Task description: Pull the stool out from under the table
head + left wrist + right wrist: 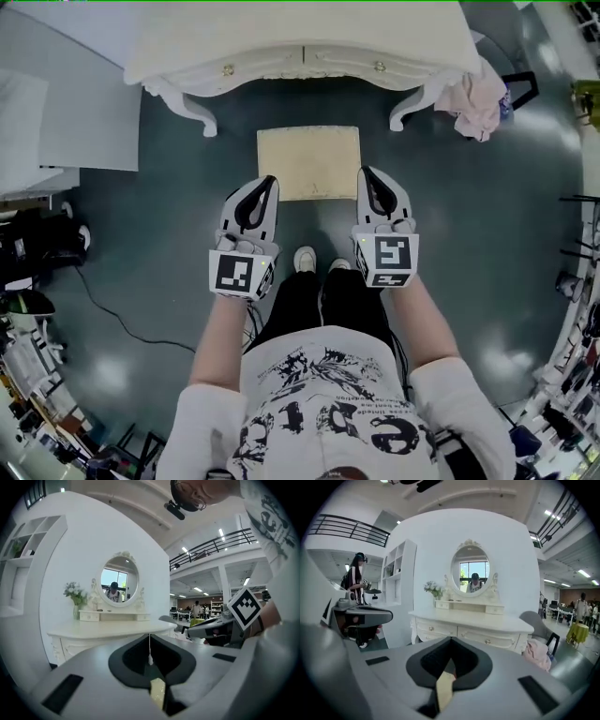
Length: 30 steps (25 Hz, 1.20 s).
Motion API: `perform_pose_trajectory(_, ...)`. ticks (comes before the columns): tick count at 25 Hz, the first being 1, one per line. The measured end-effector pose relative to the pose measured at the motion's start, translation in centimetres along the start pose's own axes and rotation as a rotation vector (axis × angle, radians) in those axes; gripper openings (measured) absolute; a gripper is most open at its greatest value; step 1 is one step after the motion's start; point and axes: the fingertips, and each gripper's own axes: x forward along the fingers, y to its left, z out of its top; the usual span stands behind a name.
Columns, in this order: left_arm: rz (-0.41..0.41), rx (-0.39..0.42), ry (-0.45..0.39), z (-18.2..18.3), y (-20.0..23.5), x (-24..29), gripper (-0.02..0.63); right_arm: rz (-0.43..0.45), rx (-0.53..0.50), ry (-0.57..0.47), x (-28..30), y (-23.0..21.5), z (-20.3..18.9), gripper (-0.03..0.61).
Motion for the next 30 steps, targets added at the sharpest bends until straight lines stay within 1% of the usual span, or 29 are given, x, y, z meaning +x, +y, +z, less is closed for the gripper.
perform_pose_trajectory(3,-0.011,0.023,-0.035,5.2,-0.2,-1.1,0.021,-0.010,0.000,-0.078,-2.5,-0.2,6.0,0.015)
perform_pose_trajectory(6,-0.033,0.047,-0.049,9.4,-1.0,-3.7,0.021,-0.022,0.010,-0.134,-5.9,0.3,10.0,0.015)
perform_pose_trajectory(10,-0.031,0.113,-0.106,14.3,-1.2,-5.2,0.021,-0.048,0.036,-0.204,-9.2,-0.1,14.3,0.015)
perform_pose_trajectory(14,-0.018,0.127,-0.168,17.9,-0.9,-6.2,0.021,-0.051,0.036,-0.253,-11.2,-0.2,17.1,0.015)
perform_pose_trajectory(17,-0.023,0.134,-0.196,19.8,-0.9,-6.9,0.021,-0.044,0.001,-0.272,-11.6,0.1,18.5,0.015)
perform_pose_trajectory(21,-0.025,0.109,-0.223,20.7,-0.9,-7.9,0.021,-0.046,-0.057,-0.298,-12.5,0.9,19.9,0.015)
perform_pose_trajectory(25,-0.032,0.089,-0.253,21.4,-0.6,-8.3,0.020,-0.029,-0.063,-0.320,-12.5,1.7,20.8,0.015)
perform_pose_trajectory(30,-0.014,0.069,-0.257,21.9,0.1,-9.0,0.020,0.002,-0.030,-0.295,-12.2,2.5,20.6,0.015)
